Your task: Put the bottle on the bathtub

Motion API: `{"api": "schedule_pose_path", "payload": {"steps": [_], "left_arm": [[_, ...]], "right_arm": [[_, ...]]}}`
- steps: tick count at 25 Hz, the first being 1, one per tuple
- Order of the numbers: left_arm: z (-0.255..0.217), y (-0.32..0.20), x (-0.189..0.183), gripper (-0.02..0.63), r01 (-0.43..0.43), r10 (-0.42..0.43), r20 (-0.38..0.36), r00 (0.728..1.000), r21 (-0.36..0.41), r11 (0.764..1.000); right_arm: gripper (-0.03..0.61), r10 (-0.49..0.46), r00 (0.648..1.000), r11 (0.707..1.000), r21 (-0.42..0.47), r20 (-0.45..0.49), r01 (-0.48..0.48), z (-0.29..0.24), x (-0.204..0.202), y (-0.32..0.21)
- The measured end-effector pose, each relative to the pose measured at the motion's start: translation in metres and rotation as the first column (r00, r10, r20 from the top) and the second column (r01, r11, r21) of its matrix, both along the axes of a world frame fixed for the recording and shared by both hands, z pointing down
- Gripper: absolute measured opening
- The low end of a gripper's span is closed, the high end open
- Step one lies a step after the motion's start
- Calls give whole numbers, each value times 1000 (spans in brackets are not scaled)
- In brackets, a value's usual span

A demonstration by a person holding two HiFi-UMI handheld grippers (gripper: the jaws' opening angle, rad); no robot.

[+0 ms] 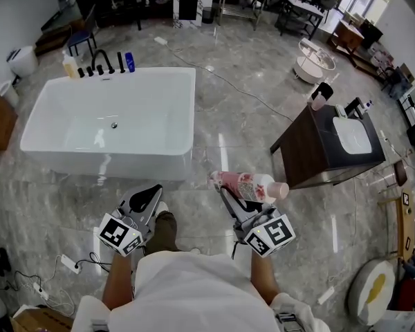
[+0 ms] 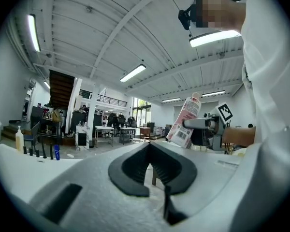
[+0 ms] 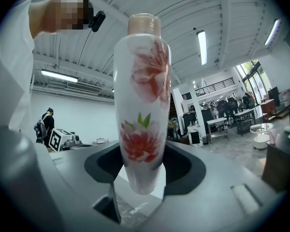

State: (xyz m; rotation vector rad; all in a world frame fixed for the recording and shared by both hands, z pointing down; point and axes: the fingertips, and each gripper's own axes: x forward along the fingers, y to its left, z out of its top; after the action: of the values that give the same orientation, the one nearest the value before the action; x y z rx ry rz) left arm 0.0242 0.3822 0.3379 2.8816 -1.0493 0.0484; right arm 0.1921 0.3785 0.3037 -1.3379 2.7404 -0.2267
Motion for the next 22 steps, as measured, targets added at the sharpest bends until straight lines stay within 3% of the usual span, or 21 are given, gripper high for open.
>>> {"api": "schedule_pose_path", "payload": {"steps": [8,18,22], "left_arm": [[23,-125,-22,3,-46,45,-29,999,-35,998],[20,-321,-88,3,-102,99,-37,994,-79,992],[23,-383,-110,3,-122,119,-36,992,-97,988]], "right_arm": [[249,42,999,999,-34,-17,-43,15,-27,-119],[249,78,997,994,-78,-29,-80,11,-99,-305],[249,38,999,997,-72,7,-37,7,-129,-360]]}}
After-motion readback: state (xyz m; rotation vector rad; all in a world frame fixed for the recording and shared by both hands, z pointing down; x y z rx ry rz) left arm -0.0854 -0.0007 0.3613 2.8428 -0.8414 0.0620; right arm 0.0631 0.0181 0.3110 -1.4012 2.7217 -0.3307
